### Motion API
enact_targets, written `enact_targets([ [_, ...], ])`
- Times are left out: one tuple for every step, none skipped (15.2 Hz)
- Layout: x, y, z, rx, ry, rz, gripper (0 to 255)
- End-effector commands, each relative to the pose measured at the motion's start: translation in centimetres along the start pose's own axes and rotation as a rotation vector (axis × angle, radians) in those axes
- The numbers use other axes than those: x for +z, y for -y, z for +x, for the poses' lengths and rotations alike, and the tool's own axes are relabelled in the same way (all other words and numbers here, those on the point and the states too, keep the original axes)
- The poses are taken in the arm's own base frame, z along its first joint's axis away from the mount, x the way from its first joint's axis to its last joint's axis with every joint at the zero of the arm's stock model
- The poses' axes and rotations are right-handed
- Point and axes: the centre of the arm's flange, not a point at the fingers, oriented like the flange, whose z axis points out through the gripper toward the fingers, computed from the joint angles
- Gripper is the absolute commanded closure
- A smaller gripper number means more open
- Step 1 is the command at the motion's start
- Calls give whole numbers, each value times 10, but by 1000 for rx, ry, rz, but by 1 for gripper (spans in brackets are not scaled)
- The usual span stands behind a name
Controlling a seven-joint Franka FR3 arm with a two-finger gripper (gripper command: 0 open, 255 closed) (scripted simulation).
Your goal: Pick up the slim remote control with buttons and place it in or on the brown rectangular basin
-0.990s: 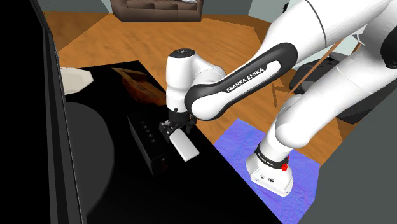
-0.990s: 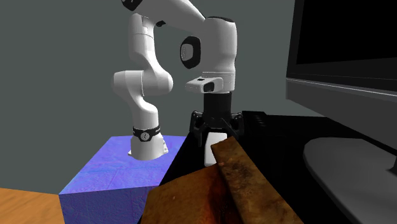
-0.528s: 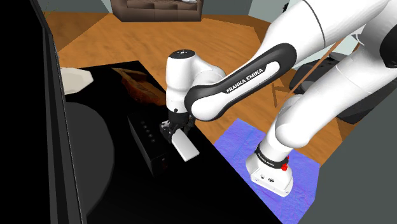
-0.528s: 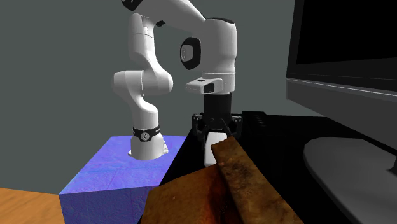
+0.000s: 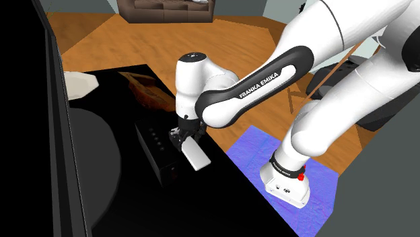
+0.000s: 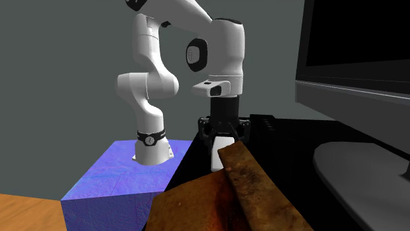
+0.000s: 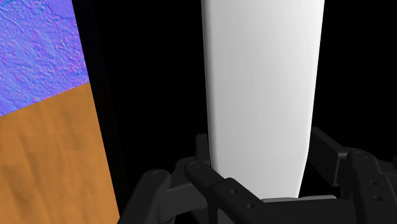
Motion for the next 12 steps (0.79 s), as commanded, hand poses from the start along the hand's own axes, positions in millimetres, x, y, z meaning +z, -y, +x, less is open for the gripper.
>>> enact_targets([
  [0, 0, 0, 0, 0, 0, 255],
  [-5, 0, 0, 0, 0, 0, 255],
  [-11, 0, 0, 0, 0, 0, 255],
  [-16, 0, 0, 0, 0, 0, 255],
  [-21, 0, 0, 0, 0, 0, 255],
  [-26, 0, 0, 0, 0, 0, 255],
  [-32, 0, 0, 0, 0, 0, 255],
  [-37, 0, 0, 0, 0, 0, 255],
  [-42, 0, 0, 0, 0, 0, 255],
  [-47, 0, 0, 0, 0, 0, 255],
  [-53, 0, 0, 0, 0, 0, 255],
  [-58, 0, 0, 0, 0, 0, 255],
])
